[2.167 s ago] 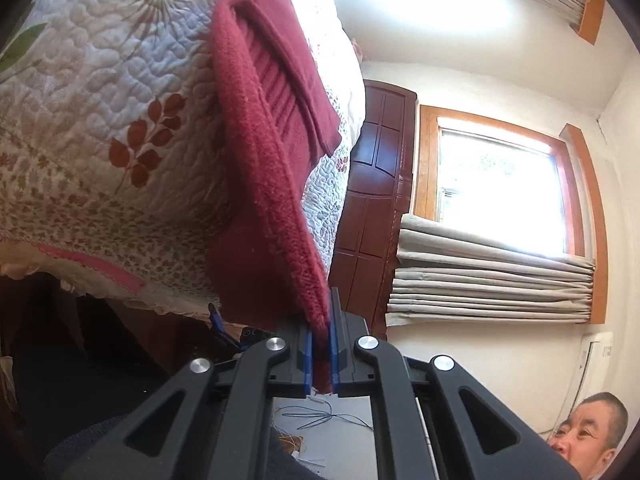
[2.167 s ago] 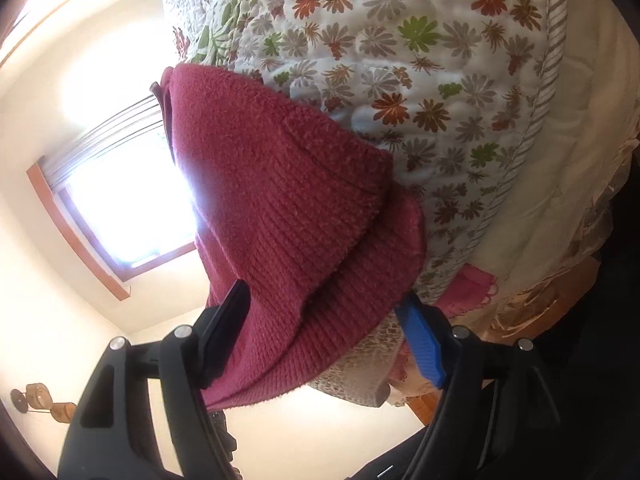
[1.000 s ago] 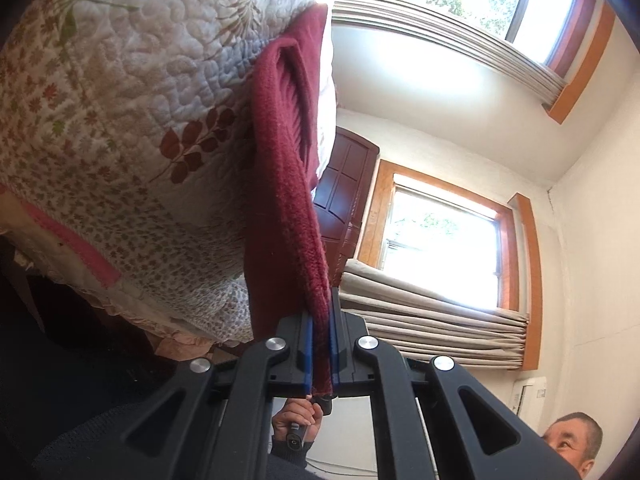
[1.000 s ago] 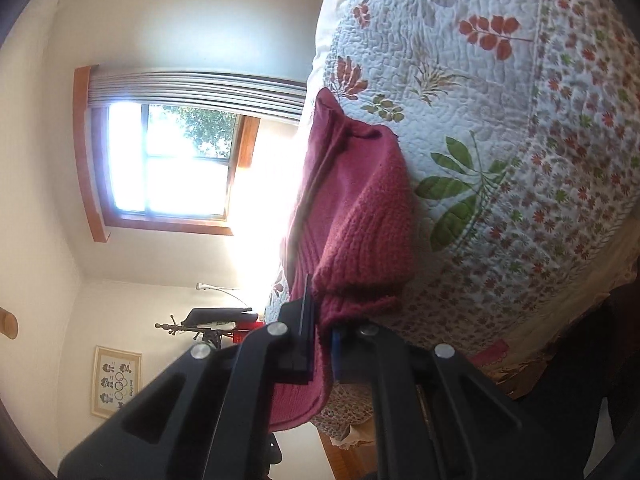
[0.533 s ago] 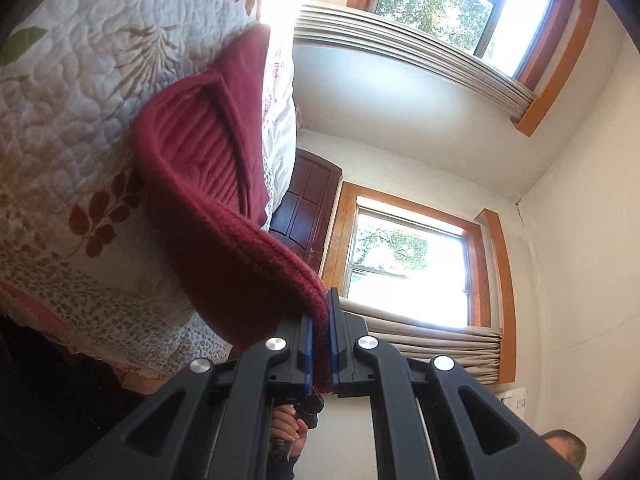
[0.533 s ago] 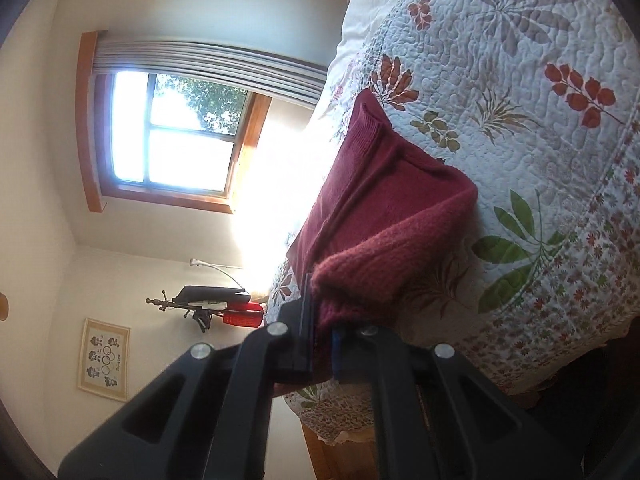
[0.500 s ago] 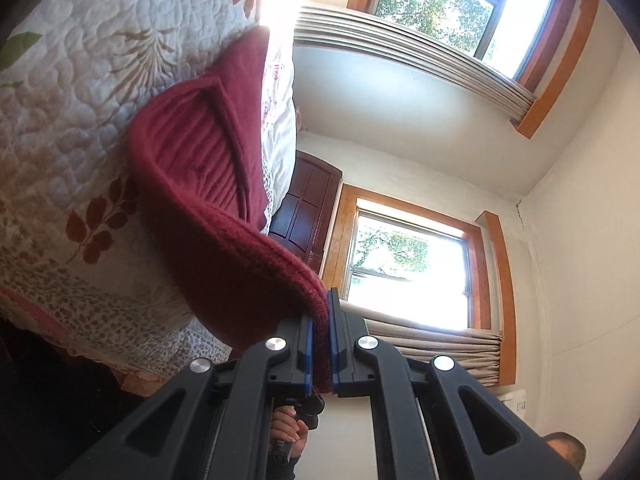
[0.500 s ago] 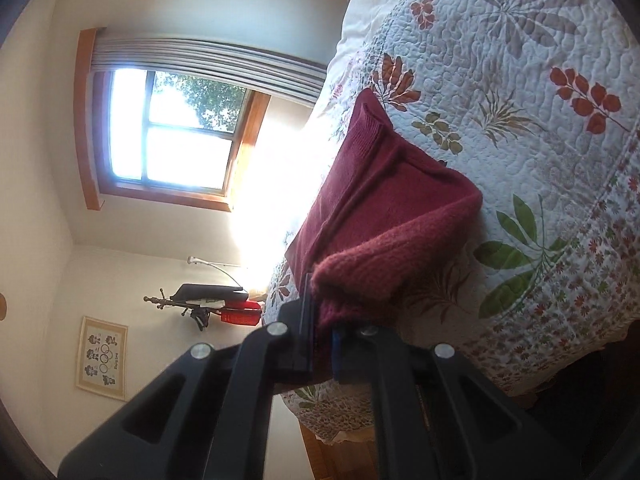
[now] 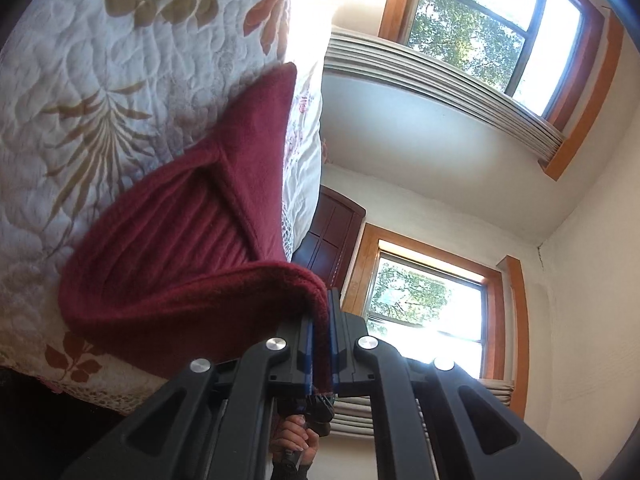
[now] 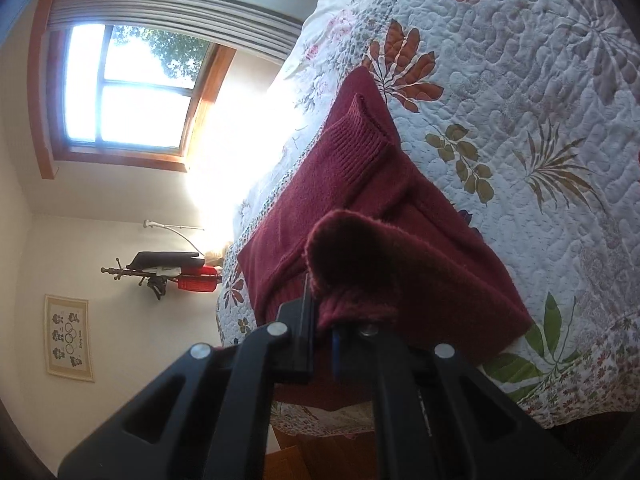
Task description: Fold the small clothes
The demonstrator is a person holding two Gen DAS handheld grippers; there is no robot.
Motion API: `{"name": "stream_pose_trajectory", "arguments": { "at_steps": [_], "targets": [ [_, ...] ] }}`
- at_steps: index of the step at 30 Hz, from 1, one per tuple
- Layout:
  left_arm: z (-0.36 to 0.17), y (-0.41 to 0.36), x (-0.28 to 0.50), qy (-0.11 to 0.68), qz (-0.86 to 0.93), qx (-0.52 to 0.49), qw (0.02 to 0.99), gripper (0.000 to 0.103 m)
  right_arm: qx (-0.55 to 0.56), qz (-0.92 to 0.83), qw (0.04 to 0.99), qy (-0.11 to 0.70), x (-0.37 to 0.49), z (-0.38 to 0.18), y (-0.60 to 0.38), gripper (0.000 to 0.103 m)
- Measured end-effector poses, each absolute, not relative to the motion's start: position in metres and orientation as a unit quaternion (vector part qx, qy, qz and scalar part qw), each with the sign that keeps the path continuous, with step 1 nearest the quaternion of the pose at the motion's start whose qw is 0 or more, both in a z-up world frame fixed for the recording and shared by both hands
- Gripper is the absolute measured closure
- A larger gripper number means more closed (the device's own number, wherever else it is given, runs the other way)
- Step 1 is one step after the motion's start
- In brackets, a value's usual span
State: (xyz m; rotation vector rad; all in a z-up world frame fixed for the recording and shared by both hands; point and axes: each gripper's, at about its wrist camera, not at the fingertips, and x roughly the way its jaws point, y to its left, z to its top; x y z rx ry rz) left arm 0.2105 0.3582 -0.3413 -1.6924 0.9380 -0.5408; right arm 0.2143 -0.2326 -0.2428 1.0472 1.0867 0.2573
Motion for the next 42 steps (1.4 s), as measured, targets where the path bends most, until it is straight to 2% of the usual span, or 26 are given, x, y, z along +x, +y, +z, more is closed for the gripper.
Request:
{"name": "stream_pose_trajectory", "arguments": {
  "at_steps": [9, 13, 14, 16, 17, 20, 24, 25, 30, 37, 42],
  "targets": [
    [-0.38, 0.353, 0.253, 0.415, -0.152, -0.715, 0.542, 0.097, 0.45, 0.107, 0.687, 0.56, 0.284, -0.297, -0.231, 0.096],
    [-0.38, 0.354, 0.257, 0.408, -0.13, -0.719, 0.548, 0.075, 0.457, 0.131, 0.671, 0.569, 0.298, -0.298, -0.237, 0.086],
    [-0.374, 0.354, 0.258, 0.406, -0.129, -0.712, 0.558, 0.066, 0.459, 0.141, 0.673, 0.563, 0.3, -0.292, -0.24, 0.085],
    [-0.355, 0.358, 0.257, 0.404, -0.126, -0.692, 0.585, 0.056, 0.452, 0.16, 0.682, 0.551, 0.304, -0.277, -0.25, 0.083],
    [-0.344, 0.358, 0.257, 0.403, -0.128, -0.679, 0.601, 0.049, 0.45, 0.171, 0.686, 0.546, 0.306, -0.268, -0.257, 0.079],
    [-0.306, 0.357, 0.256, 0.418, -0.127, -0.609, 0.662, 0.037, 0.423, 0.193, 0.707, 0.533, 0.309, -0.246, -0.276, 0.075],
    [-0.273, 0.343, 0.264, 0.478, -0.108, -0.47, 0.734, 0.025, 0.328, 0.202, 0.744, 0.546, 0.307, -0.238, -0.285, 0.056],
    [-0.27, 0.338, 0.269, 0.496, -0.106, -0.438, 0.742, 0.021, 0.308, 0.201, 0.748, 0.553, 0.303, -0.242, -0.281, 0.055],
    [-0.285, 0.319, 0.294, 0.573, -0.117, -0.28, 0.761, 0.021, 0.253, 0.19, 0.751, 0.579, 0.28, -0.268, -0.265, 0.048],
    [-0.332, 0.312, 0.318, 0.62, -0.155, -0.253, 0.727, 0.021, 0.282, 0.144, 0.743, 0.589, 0.269, -0.291, -0.266, 0.046],
    [-0.339, 0.309, 0.317, 0.633, -0.175, -0.242, 0.714, 0.021, 0.308, 0.133, 0.738, 0.585, 0.27, -0.297, -0.274, 0.044]
  ]
}}
